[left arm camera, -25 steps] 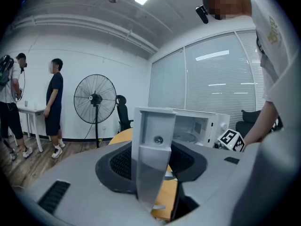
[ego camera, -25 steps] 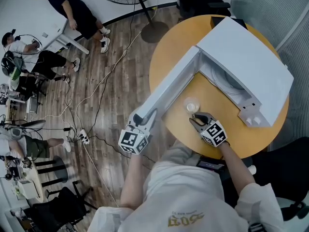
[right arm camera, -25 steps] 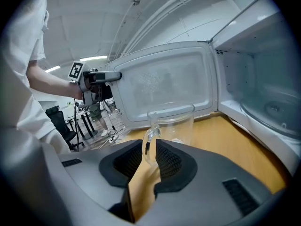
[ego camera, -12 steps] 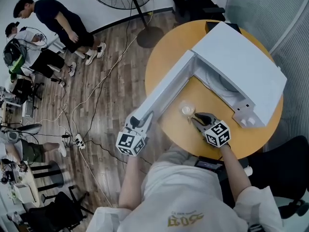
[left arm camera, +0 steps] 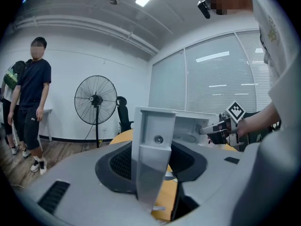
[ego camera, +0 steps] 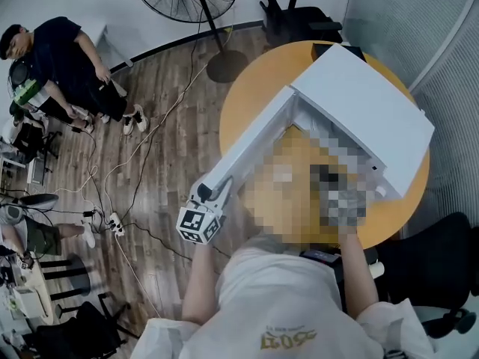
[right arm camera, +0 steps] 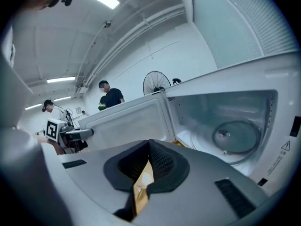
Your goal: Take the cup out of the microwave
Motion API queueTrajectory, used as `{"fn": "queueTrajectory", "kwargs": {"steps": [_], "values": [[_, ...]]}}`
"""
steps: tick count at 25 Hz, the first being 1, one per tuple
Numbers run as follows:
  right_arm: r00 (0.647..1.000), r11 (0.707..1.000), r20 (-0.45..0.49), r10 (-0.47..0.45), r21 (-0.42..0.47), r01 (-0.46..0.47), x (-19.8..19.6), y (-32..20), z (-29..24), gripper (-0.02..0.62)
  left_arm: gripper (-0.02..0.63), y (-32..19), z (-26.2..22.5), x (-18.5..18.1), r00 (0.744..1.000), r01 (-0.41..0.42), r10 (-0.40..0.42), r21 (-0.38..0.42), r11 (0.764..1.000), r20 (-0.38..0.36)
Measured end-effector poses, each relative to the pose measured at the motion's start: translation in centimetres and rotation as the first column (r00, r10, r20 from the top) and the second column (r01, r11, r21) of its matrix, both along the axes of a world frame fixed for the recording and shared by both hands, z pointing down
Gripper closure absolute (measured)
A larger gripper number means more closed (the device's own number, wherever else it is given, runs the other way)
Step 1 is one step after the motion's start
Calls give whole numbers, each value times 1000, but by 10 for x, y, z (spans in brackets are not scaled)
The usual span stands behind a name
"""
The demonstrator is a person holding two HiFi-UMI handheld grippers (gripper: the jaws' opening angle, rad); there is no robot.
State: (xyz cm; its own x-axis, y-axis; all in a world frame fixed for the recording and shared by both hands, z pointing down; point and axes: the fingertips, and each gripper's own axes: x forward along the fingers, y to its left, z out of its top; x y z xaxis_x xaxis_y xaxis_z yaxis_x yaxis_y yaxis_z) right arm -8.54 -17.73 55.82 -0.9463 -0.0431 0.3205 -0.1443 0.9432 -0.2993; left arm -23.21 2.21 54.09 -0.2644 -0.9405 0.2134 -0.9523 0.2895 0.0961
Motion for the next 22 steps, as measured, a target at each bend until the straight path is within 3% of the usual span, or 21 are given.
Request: {"fn": "queueTrajectory", "kwargs": {"steps": [6, 11, 22], "values": [[993, 999, 111, 37, -25, -35, -7, 13, -41, 583, 400, 3, -2, -1, 1000, 7, -7, 3, 1000, 3], [994, 997, 100, 55, 46, -59, -7, 26, -47, 583, 400, 3, -2, 0, 1000, 10, -10, 3, 1000, 3], [993, 995, 76, 89, 47, -92, -2, 25, -41, 583, 400, 3, -2, 1, 1000, 13, -13, 5, 1000, -1]]}}
